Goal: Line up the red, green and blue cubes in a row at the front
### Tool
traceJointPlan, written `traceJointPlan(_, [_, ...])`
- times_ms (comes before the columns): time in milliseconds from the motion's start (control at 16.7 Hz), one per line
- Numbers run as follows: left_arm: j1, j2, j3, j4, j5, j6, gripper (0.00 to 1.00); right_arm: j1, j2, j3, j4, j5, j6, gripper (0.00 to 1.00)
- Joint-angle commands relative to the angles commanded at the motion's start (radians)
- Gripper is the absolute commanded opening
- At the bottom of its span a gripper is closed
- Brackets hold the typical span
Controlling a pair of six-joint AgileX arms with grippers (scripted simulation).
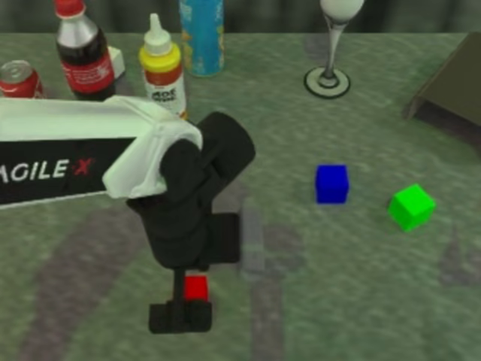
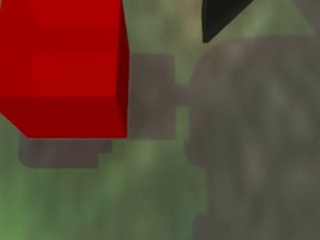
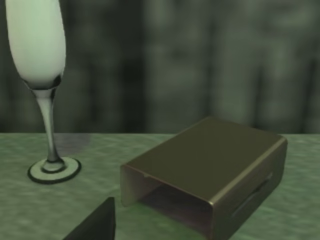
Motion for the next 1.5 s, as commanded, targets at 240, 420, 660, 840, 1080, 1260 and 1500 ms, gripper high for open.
traceJointPlan(240, [0.012,-0.062,0.077,-0.143,0.000,-0.001,1.00,0.000,0.000,0.000,0.000,0.000,0.000,1.00])
traceJointPlan(420, [0.015,-0.074,0.089,-0.158,0.000,-0.001,1.00,0.000,0.000,0.000,0.000,0.000,0.000,1.00])
traceJointPlan(660, [0.014,-0.078,0.078,-0.150,-0.001,-0.004,1.00,0.002,0.010,0.010,-0.007,-0.001,-0.001,1.00])
traceJointPlan(840, [0.059,-0.162,0.005,-0.097,-0.006,-0.039,1.00,0.021,0.104,0.100,-0.069,-0.003,-0.014,1.00])
traceJointPlan(1080, [0.177,-0.406,-0.180,0.034,-0.016,-0.141,1.00,0.059,0.378,0.329,-0.225,-0.002,-0.047,1.00])
traceJointPlan(1260, [0.288,-0.658,-0.364,0.161,-0.024,-0.250,1.00,0.096,0.679,0.546,-0.377,-0.001,-0.078,1.00])
traceJointPlan(1500, [0.447,-1.040,-0.646,0.358,-0.033,-0.423,1.00,0.148,1.121,0.848,-0.599,0.001,-0.123,1.00])
